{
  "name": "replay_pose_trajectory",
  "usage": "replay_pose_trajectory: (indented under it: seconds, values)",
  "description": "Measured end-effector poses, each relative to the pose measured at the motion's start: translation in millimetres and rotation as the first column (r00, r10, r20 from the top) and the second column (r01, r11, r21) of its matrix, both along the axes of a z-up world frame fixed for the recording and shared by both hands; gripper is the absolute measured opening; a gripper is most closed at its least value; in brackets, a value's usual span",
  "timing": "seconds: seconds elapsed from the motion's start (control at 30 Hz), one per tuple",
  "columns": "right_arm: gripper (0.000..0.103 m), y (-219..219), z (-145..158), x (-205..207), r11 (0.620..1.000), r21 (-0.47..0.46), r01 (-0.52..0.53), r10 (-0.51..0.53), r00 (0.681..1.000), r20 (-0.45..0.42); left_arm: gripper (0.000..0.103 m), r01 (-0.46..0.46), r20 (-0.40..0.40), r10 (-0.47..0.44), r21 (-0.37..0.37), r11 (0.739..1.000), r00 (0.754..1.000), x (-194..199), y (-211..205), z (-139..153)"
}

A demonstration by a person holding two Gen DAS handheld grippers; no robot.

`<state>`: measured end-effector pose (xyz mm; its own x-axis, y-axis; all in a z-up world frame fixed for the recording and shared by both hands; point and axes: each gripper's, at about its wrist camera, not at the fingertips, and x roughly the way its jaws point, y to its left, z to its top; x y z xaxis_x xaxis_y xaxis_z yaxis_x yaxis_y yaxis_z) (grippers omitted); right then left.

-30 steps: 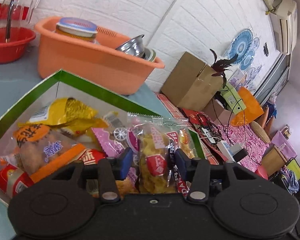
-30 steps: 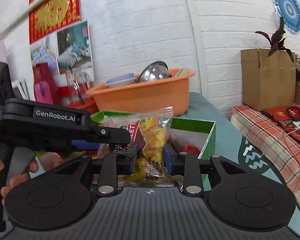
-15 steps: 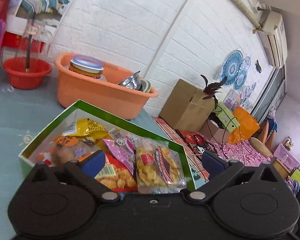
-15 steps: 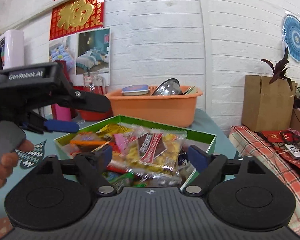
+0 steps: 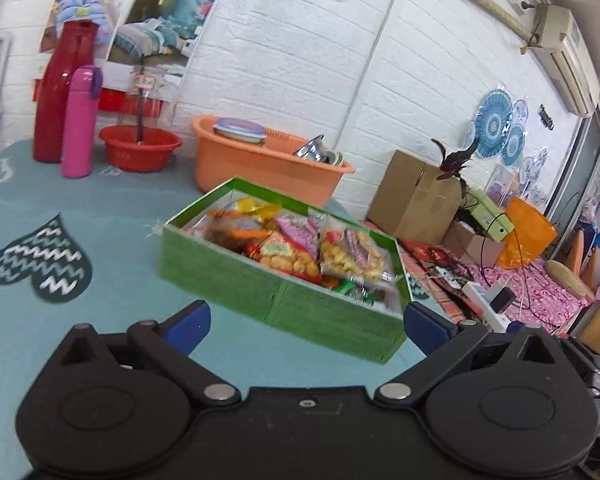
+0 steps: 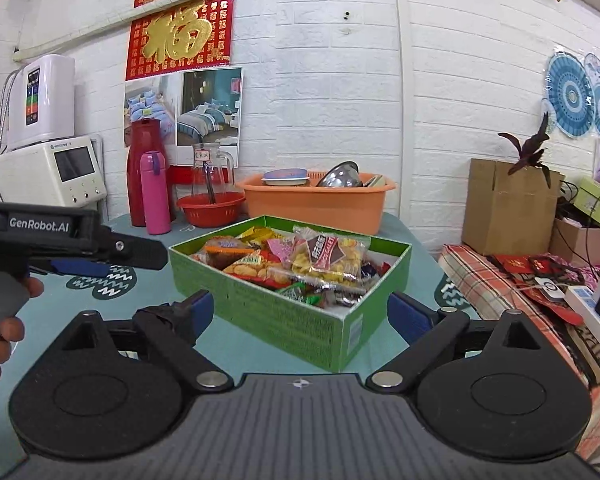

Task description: Organize snacks

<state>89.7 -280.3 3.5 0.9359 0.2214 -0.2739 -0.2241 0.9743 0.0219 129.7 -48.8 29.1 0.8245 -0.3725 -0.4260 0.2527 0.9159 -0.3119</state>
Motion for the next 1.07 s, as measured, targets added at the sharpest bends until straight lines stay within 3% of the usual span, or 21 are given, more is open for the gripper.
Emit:
replay_pose_trajectory:
  seconds: [0.2, 0.53, 1.07]
  values:
    - [0.103, -0.8, -14.2, -11.8, 0.999, 0.008, 0.031, -0.031, 0.999, -0.033, 0.103, -0.020, -0.013, 0.022, 0.090, 0.996, 1.000, -22.2, -8.2, -17.2]
    - [0.103, -2.6, -26.1, -16.4, 0.998, 0.009, 0.067, -0.066, 0.996, -0.063, 0.103, -0.067, -0.024, 0.071, 0.156, 0.985, 0.997, -32.5, -10.7, -31.7]
    - [0.103, 0.9, -29.8, -13.9, 0.998, 0.003, 0.069, -0.068, 0.995, -0.071, 0.103, -0.091, -0.026, 0.096, 0.155, 0.984, 0.995, -32.7, -4.9, -35.9]
